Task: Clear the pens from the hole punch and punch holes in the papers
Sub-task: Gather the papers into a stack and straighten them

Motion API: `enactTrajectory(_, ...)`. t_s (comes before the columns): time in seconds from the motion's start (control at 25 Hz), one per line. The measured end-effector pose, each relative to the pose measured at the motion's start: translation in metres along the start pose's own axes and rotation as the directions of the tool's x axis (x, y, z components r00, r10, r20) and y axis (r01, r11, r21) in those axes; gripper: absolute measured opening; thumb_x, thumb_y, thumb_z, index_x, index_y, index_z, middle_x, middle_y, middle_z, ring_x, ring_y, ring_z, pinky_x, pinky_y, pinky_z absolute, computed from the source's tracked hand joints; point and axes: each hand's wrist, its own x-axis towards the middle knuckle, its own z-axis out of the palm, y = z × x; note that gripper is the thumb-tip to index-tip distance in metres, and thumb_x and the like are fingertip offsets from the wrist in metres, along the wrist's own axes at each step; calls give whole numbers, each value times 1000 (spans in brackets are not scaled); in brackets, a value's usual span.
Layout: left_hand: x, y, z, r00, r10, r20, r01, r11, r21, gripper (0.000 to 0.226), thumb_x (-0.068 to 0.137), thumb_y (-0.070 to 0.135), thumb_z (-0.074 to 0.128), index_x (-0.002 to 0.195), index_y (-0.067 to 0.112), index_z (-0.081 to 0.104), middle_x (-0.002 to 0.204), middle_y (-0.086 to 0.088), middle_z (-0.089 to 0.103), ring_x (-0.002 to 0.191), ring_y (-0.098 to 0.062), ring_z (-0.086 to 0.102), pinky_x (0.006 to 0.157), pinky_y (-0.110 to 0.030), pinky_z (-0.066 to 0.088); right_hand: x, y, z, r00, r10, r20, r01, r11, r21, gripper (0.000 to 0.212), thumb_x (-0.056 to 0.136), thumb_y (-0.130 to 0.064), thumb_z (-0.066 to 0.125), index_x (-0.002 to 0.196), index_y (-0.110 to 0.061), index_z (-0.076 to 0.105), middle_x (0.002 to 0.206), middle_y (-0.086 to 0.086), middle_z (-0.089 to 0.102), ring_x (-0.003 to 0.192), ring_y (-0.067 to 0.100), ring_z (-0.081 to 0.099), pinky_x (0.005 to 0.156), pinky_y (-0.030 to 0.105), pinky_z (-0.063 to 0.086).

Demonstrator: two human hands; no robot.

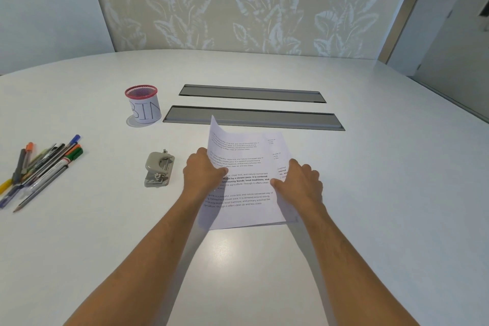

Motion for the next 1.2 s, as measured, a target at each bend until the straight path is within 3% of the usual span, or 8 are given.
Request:
enactTrajectory(0.4,2,11,-6,971,-133,198,210,873,-441,33,79,14,78,107,11,60,110,-6,67,96,-28,63,76,-40,50,-8,4,-1,1000,-18,-17,22,964,266,50,85,-38,70,123,-12,50,121,6,62,91,22,53,63,26,36)
enactTrajectory(0.6,4,0,-7,963,-153,224,245,843,-479,27,80,7,77,103,11,62,106,-9,71,83,-24,68,66,-32,53,0,11,-6,994,77,73,-106,802,588,62,82,-40,74,129,-5,54,127,11,60,112,28,60,84,29,45)
enactTrajectory(0.64,4,-2,-6,962,-159,221,248,844,-475,30,79,6,77,104,10,62,106,-10,71,84,-25,69,68,-34,55,3,13,-9,987,107,124,-163,710,685,58,80,-41,76,124,-7,58,119,10,63,104,27,63,83,31,49)
enactTrajectory(0.72,5,-4,-5,961,-165,220,252,849,-464,34,77,4,77,107,10,61,107,-11,71,86,-27,70,75,-40,57,8,19,-14,968,136,209,-250,524,814,29,78,-36,78,86,-12,65,80,5,64,63,17,61,56,25,48)
enactTrajectory(0.8,5,-6,-3,961,-162,226,251,854,-455,35,78,3,77,108,10,61,107,-10,71,86,-28,70,79,-43,58,12,27,-17,954,164,253,-299,408,862,36,80,-25,78,59,-13,50,49,-3,51,40,11,48,42,19,38)
enactTrajectory(0.92,6,-8,-3,961,-155,230,248,854,-458,35,79,4,76,109,11,60,107,-10,70,85,-28,70,79,-44,58,15,40,-15,944,205,259,-323,419,849,36,69,-22,85,60,-8,52,59,8,57,54,23,55,60,32,50)
enactTrajectory(1.08,5,-7,-1,963,-145,226,236,859,-453,34,80,7,75,110,12,60,106,-8,69,84,-26,70,69,-37,57,20,44,-5,962,152,229,-275,557,784,39,66,-31,85,93,-9,67,95,11,71,85,28,68,79,38,56)
enactTrajectory(1.2,3,-5,1,968,-127,217,217,859,-463,30,84,14,72,112,12,60,105,-6,69,82,-23,69,63,-32,55,15,38,-8,964,76,253,-250,577,778,47,68,-24,86,106,-11,62,102,9,73,91,27,72,88,45,57)
